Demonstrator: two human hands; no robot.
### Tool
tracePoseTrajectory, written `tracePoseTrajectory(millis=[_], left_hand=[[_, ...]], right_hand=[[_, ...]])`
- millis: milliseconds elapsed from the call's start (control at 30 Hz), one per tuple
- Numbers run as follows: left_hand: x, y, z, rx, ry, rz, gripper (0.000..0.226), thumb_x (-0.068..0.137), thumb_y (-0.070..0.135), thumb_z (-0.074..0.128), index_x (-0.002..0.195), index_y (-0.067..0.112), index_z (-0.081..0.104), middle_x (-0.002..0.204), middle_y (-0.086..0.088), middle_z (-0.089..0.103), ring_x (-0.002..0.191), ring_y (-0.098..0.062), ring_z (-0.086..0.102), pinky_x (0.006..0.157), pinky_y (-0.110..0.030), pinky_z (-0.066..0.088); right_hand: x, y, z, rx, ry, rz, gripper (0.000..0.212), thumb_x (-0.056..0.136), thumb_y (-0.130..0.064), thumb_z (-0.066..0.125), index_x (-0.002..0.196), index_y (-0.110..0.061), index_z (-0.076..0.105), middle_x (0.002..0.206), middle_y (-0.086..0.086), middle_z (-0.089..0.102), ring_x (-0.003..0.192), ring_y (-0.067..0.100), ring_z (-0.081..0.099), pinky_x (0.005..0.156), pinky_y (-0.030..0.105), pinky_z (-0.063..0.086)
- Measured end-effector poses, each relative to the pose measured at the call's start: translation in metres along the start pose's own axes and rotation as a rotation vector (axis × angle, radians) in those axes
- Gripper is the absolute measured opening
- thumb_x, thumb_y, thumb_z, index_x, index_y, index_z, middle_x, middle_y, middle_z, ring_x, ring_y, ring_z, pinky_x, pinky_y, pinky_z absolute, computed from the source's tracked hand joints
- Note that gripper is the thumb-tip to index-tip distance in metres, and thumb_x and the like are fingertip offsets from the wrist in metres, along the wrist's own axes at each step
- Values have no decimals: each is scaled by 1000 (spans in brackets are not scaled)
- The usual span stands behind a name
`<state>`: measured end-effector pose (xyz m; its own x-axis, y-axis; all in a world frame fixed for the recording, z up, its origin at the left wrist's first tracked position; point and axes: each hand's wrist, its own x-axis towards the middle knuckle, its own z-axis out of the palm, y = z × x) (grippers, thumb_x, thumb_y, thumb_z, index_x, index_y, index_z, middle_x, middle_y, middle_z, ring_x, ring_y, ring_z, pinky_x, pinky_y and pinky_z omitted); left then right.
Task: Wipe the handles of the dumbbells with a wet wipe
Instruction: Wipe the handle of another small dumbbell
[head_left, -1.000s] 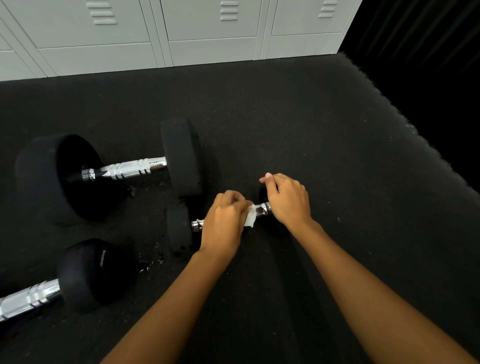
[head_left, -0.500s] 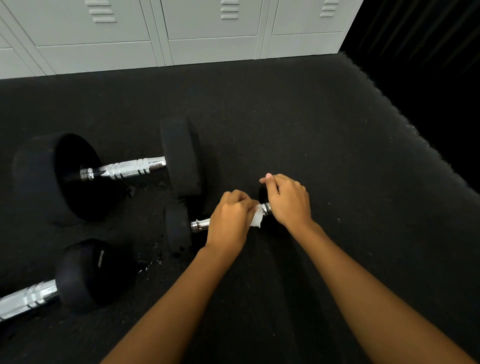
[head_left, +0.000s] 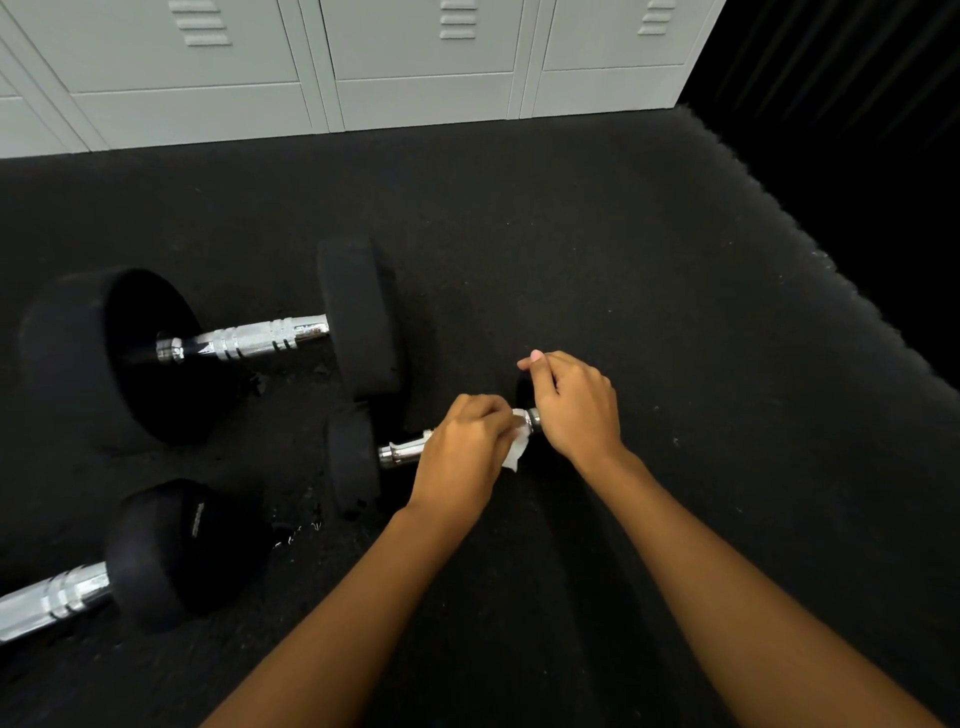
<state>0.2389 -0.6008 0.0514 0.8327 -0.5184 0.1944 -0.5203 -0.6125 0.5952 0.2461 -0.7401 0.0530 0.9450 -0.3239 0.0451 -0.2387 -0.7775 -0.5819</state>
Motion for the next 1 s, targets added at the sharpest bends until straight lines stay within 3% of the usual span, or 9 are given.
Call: tracePoseTrajectory(millis=[100,267,433,533,633,867,1000], left_hand=[[-4,-7,-4,-9,-59,19,19,88,10,58,105,12,67,109,-2,65,105,-15,55,87,-21,40],[22,-2,-6,-150,-150,-310,24,93,22,52,114,21,64,106,-3,68,98,-16,61,82,-25,46],[23,5,0,-44,-212,-264,27,94,22,48,118,22,61,104,-5,68,94,-19,61,81,-32,49],[28,1,3,-122,-203,-349,25,92,23,51,114,21,64,103,-6,68,96,-21,61,84,-37,49],[39,2,6,-110,-232,-431,24,92,24,50,110,19,65,102,-9,67,96,-25,61,81,-37,49],[17,8,6,-115,-149,-303,25,92,22,52,115,21,62,104,-5,67,93,-20,61,81,-33,49],[31,9,8,-141,-180,-398,25,94,25,49,114,19,62,101,-7,67,89,-20,61,78,-33,50]], right_hand=[[-2,0,0,-5,9,-13,34,99,-27,35,104,-16,66,103,-2,67,92,10,61,77,30,50],[-3,1,0,1,15,-15,34,98,-27,35,104,-16,67,104,-3,68,93,10,60,78,29,48],[-5,1,0,5,15,-18,33,98,-27,36,102,-15,67,101,-3,67,91,10,60,76,29,47],[-4,2,0,-6,13,-22,34,98,-27,35,103,-15,67,102,-3,67,93,9,59,75,24,43],[-3,1,0,-8,12,-16,34,98,-28,35,103,-16,66,103,-4,67,95,9,59,76,24,41],[-5,3,0,1,20,-20,34,98,-27,35,103,-15,67,103,-4,67,93,8,59,72,21,39],[-4,2,0,0,16,-19,34,98,-26,35,103,-15,67,103,-3,67,93,8,59,74,22,42]])
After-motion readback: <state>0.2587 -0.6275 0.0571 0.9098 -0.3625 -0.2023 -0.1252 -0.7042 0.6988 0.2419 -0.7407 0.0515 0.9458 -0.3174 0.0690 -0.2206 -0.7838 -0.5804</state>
